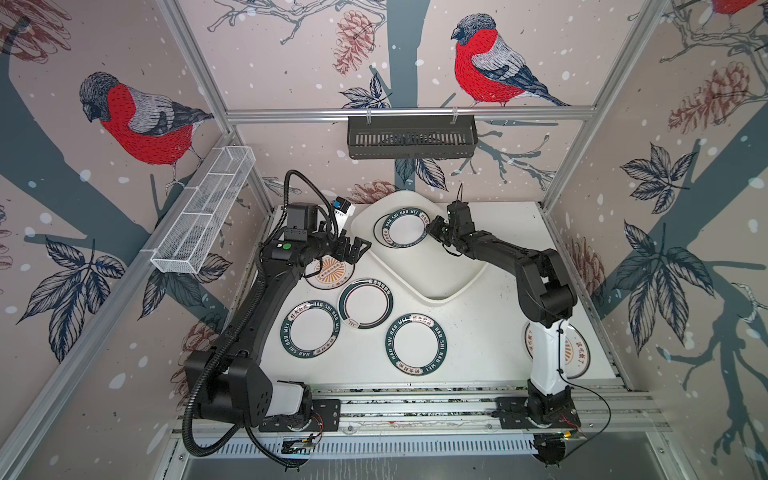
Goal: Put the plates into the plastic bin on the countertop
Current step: 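Carry the HAO SHI HAO WEI plate into the bin and lower it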
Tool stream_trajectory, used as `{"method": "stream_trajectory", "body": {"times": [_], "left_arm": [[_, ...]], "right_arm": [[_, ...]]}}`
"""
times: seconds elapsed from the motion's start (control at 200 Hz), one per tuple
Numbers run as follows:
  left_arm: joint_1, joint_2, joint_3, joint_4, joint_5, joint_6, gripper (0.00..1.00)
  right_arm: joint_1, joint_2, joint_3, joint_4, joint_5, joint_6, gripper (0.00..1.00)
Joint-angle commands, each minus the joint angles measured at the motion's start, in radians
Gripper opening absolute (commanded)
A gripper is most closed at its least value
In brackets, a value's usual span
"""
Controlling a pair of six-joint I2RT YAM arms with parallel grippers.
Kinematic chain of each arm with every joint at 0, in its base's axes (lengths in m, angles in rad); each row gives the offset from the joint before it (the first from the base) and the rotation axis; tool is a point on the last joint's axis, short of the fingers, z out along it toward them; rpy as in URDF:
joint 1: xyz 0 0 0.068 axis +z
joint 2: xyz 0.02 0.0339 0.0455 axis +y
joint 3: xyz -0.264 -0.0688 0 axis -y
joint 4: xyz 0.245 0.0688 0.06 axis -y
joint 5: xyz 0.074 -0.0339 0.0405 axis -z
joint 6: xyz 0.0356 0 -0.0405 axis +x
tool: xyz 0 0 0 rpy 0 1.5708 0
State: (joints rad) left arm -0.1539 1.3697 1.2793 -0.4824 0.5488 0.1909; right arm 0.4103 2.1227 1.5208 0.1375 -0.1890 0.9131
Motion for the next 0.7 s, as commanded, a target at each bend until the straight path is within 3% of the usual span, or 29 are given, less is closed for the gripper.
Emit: {"method": "stream_trajectory", "body": {"times": [0.0, 0.695], "left_arm": [[-0.001, 0.003, -0.004, 0.004, 0.024, -0.001, 0.97], [-0.001, 0.011, -0.009, 0.013, 0.033, -0.005, 0.98]], "right_arm": [[0.0, 0.036, 0.033, 0.077, -0.031, 0.024, 0.01], [0.009, 0.219, 0.223, 0.006, -0.056, 0.041, 0.05]]}}
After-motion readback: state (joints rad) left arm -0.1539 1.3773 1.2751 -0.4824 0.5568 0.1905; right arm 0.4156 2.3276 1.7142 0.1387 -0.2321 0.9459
